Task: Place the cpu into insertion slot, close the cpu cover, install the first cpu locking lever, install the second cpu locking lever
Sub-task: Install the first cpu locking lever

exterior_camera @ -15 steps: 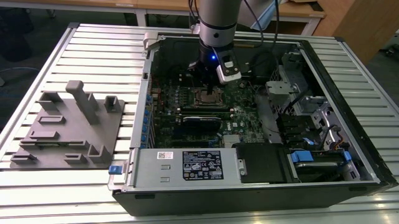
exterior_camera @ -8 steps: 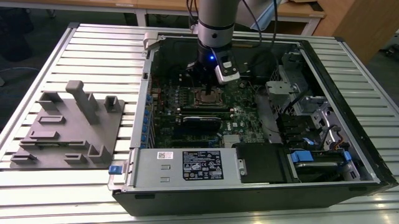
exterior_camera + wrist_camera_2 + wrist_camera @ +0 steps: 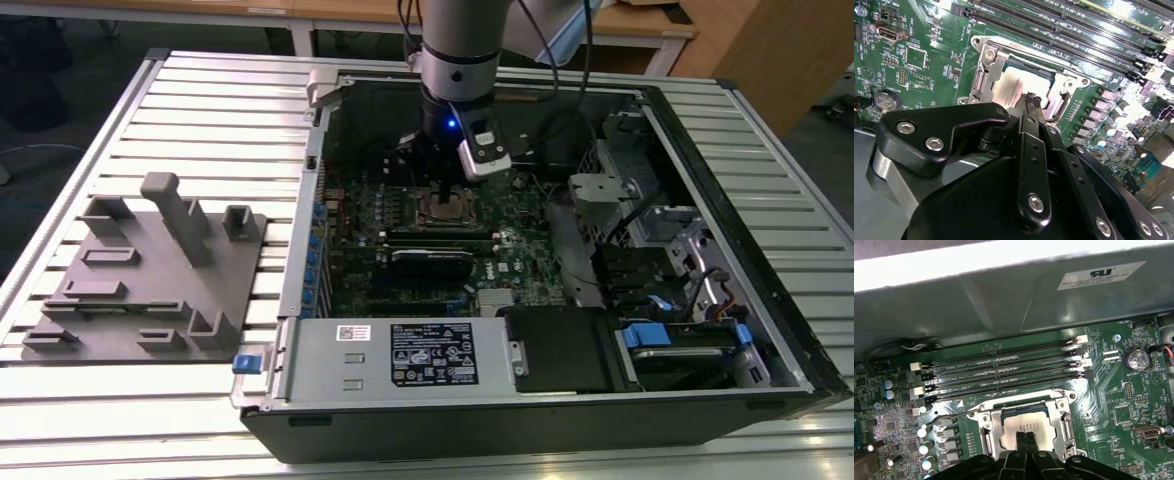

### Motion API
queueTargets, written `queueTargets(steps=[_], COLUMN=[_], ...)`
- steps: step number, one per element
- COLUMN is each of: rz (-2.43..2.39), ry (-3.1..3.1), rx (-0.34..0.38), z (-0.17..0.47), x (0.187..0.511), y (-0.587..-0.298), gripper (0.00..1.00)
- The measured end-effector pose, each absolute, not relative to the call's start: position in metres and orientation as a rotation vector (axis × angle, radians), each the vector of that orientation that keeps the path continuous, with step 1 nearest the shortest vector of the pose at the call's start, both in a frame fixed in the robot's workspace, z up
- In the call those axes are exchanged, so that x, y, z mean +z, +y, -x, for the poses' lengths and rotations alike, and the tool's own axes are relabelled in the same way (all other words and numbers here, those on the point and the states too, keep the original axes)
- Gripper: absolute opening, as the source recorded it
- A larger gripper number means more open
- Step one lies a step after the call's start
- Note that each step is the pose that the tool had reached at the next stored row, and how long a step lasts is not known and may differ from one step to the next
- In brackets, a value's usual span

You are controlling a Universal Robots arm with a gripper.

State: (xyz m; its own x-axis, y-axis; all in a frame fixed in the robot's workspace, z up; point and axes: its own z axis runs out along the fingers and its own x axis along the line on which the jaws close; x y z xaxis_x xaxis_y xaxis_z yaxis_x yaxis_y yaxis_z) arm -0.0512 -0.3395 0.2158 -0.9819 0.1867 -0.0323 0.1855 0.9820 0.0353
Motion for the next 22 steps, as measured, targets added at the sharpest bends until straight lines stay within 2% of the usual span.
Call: queueTargets(steps=[22], rz=[-0.29], ry=[3.092], rx=[0.05], z=[0.051], x=[0.232], y=[-0.34], gripper=[0.1])
